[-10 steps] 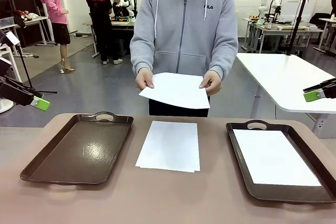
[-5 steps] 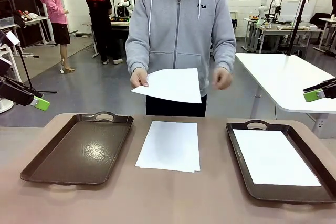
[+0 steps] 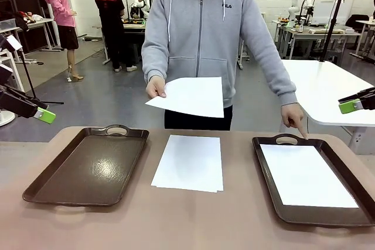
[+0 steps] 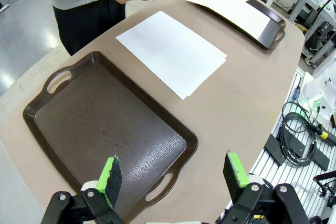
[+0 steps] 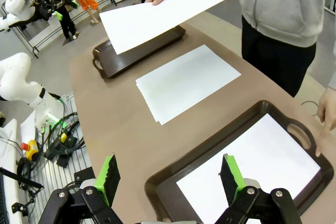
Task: Sort the A4 documents.
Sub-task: Receive the A4 Paper.
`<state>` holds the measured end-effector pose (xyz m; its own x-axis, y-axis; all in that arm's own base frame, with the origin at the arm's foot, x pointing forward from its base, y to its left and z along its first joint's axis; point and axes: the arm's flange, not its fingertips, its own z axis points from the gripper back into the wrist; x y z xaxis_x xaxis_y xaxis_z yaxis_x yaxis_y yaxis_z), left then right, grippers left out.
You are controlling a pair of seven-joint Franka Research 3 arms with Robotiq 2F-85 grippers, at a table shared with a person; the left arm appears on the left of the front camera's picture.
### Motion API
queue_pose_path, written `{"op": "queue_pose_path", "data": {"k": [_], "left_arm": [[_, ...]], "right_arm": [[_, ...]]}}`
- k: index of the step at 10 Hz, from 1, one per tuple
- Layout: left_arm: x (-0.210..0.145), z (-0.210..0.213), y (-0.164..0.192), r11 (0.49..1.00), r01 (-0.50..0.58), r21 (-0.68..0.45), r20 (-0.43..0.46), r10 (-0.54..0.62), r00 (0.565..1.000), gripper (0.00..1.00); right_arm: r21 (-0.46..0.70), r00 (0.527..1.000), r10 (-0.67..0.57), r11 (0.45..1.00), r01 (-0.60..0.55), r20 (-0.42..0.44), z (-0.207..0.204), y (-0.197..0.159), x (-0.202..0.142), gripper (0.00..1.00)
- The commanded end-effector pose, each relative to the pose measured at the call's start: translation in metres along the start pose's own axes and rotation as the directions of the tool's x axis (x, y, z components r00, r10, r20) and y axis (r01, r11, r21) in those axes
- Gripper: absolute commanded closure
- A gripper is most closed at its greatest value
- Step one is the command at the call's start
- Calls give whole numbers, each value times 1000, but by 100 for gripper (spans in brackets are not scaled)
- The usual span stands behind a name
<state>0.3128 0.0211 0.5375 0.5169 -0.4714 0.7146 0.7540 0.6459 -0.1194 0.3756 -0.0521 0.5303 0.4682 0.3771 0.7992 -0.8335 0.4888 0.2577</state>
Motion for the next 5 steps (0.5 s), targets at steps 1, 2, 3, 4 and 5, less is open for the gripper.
{"op": "queue_pose_path", "data": {"k": [1, 2, 3, 4, 5], "left_arm": [[-2, 0, 2, 1000, 18, -15, 15, -18, 1000, 0], [-2, 0, 2, 1000, 18, -15, 15, -18, 1000, 0], [-2, 0, 2, 1000, 18, -15, 15, -18, 1000, 0], [-2, 0, 2, 1000, 18, -15, 15, -18, 1000, 0], [-2, 0, 2, 1000, 18, -15, 15, -18, 1000, 0]], "right_arm": [[3, 1000, 4, 1000, -4, 0, -1, 1, 1, 0], [3, 1000, 4, 1000, -4, 0, -1, 1, 1, 0], [3, 1000, 4, 1000, -4, 0, -1, 1, 1, 0], [3, 1000, 4, 1000, -4, 0, -1, 1, 1, 0], [3, 1000, 4, 1000, -4, 0, -1, 1, 1, 0]]}}
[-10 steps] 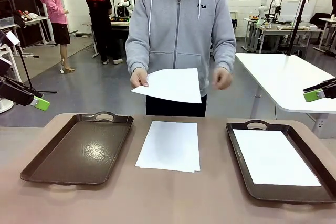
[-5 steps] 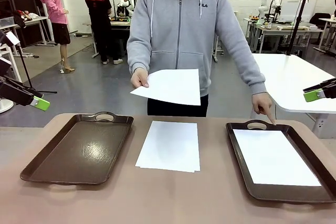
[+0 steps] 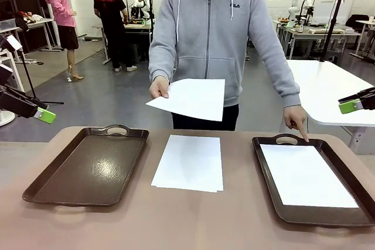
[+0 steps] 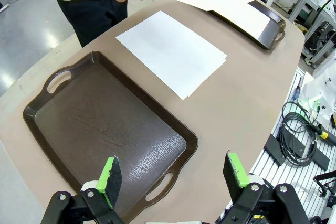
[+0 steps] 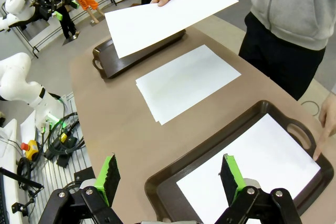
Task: Sort the A4 documents.
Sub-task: Receive the A4 Paper.
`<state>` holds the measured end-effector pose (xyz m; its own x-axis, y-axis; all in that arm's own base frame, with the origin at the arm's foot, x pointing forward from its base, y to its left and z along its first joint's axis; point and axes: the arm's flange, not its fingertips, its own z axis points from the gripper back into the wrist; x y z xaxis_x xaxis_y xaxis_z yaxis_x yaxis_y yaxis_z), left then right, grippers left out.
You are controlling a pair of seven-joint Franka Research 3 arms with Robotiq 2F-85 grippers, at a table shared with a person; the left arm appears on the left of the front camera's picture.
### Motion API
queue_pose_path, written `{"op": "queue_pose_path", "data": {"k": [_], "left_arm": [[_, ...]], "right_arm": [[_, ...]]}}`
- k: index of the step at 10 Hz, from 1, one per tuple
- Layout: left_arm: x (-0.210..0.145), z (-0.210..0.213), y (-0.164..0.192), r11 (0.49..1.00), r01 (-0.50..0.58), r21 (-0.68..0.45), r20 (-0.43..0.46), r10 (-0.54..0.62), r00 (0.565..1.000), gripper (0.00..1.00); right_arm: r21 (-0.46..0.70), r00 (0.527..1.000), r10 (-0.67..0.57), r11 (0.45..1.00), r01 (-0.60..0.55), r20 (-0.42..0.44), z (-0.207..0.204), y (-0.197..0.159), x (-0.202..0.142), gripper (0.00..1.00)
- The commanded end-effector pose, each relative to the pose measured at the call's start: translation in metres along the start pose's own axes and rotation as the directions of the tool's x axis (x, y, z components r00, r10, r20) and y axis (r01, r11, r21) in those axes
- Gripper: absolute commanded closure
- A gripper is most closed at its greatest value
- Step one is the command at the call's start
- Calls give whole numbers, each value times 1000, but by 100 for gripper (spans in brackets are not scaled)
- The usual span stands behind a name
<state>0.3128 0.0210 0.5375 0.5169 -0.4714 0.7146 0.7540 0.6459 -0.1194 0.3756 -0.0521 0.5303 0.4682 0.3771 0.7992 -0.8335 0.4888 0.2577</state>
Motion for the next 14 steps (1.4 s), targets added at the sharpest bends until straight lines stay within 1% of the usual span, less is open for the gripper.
{"op": "queue_pose_path", "data": {"k": [1, 14], "left_arm": [[-2, 0, 2, 1000, 18, -15, 15, -18, 1000, 0], [-2, 0, 2, 1000, 18, -15, 15, -18, 1000, 0]], "right_arm": [[3, 1000, 4, 1000, -4, 0, -1, 1, 1, 0], [3, 1000, 4, 1000, -4, 0, -1, 1, 1, 0]]}}
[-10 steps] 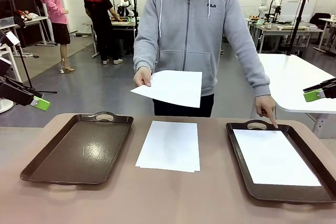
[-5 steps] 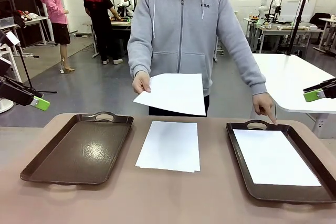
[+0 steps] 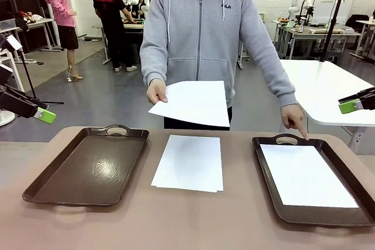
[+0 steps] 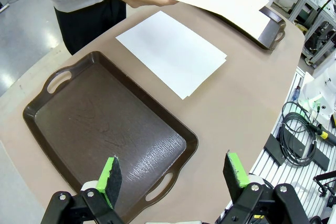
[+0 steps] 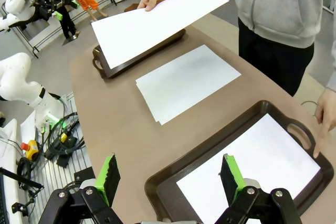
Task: Sort the A4 documents.
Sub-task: Receive the A4 Paper.
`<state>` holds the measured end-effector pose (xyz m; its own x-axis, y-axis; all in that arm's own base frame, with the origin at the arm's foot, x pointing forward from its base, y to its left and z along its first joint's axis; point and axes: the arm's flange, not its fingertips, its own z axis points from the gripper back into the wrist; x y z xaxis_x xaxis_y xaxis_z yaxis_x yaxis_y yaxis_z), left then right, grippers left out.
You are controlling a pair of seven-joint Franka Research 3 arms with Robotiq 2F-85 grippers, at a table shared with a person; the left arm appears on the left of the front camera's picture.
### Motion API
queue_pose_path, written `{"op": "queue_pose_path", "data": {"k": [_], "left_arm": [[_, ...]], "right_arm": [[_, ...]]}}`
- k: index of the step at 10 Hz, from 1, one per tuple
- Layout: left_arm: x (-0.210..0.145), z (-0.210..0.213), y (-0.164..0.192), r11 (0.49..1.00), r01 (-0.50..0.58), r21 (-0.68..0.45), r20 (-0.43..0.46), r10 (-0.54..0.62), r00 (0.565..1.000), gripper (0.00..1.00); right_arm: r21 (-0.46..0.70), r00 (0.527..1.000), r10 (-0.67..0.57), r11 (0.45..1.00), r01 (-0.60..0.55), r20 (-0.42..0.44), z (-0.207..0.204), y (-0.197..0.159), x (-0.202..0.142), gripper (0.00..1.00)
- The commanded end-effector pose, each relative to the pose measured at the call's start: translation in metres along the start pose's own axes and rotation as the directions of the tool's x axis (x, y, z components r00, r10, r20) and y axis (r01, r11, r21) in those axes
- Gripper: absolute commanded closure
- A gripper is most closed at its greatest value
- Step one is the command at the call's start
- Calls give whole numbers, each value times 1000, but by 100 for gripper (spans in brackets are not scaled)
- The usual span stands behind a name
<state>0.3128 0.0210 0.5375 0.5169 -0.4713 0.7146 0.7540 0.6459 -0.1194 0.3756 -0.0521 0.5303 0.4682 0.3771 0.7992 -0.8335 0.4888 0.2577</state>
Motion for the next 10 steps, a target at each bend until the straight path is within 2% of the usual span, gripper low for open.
{"op": "queue_pose_path", "data": {"k": [1, 9, 10], "left_arm": [[-2, 0, 2, 1000, 18, -15, 15, -18, 1000, 0], [-2, 0, 2, 1000, 18, -15, 15, -18, 1000, 0], [-2, 0, 2, 1000, 18, -15, 15, -18, 1000, 0]], "right_arm": [[3, 1000, 4, 1000, -4, 0, -1, 1, 1, 0], [0, 1000, 0, 1000, 0, 0, 0, 0, 0, 0], [42, 999, -32, 999, 31, 14, -2, 1, -1, 0]]}}
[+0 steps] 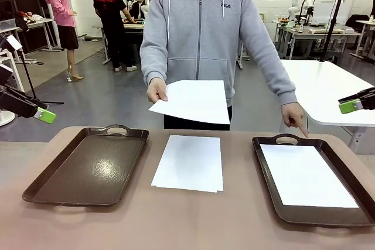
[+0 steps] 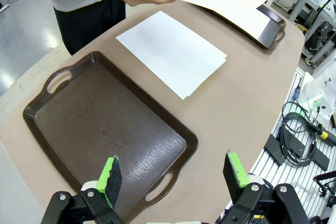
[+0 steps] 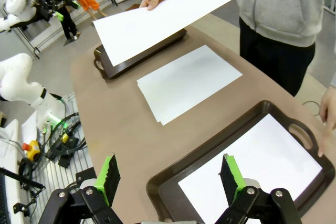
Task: Sort the A4 documents.
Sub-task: Receive the A4 Paper.
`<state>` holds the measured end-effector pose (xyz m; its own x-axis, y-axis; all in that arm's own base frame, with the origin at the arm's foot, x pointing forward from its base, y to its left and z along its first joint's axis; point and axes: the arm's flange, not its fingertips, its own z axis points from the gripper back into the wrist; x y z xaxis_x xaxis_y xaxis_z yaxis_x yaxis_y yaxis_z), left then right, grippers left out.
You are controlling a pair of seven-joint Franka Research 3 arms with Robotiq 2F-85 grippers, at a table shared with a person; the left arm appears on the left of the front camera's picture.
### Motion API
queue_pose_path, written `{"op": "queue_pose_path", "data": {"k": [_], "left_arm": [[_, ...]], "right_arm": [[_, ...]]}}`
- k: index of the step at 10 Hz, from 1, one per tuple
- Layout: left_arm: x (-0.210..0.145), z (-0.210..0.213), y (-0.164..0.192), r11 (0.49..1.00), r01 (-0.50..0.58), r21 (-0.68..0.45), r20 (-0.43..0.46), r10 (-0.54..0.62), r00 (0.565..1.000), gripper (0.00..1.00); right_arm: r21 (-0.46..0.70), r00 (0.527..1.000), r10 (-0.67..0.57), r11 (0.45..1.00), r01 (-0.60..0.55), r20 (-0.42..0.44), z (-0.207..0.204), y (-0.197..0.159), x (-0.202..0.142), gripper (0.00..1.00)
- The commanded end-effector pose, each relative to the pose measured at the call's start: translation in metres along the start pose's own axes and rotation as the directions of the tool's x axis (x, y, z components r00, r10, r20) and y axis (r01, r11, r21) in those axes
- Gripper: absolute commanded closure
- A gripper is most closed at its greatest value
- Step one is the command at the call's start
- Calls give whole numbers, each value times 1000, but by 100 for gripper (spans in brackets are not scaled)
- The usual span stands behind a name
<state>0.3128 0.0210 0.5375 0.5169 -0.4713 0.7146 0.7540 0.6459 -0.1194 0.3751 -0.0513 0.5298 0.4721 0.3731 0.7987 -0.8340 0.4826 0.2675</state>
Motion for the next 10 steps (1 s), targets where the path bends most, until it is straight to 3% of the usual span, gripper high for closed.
{"op": "queue_pose_path", "data": {"k": [1, 6, 10], "left_arm": [[-2, 0, 2, 1000, 18, -15, 15, -18, 1000, 0], [-2, 0, 2, 1000, 18, -15, 15, -18, 1000, 0], [-2, 0, 2, 1000, 18, -15, 15, -18, 1000, 0]], "right_arm": [[103, 997, -74, 992, 72, 18, -8, 0, 3, 0], [350, 973, -221, 908, 230, -67, -60, 2, 51, 0], [387, 922, -363, 837, 386, -133, -138, -4, 86, 0]]}}
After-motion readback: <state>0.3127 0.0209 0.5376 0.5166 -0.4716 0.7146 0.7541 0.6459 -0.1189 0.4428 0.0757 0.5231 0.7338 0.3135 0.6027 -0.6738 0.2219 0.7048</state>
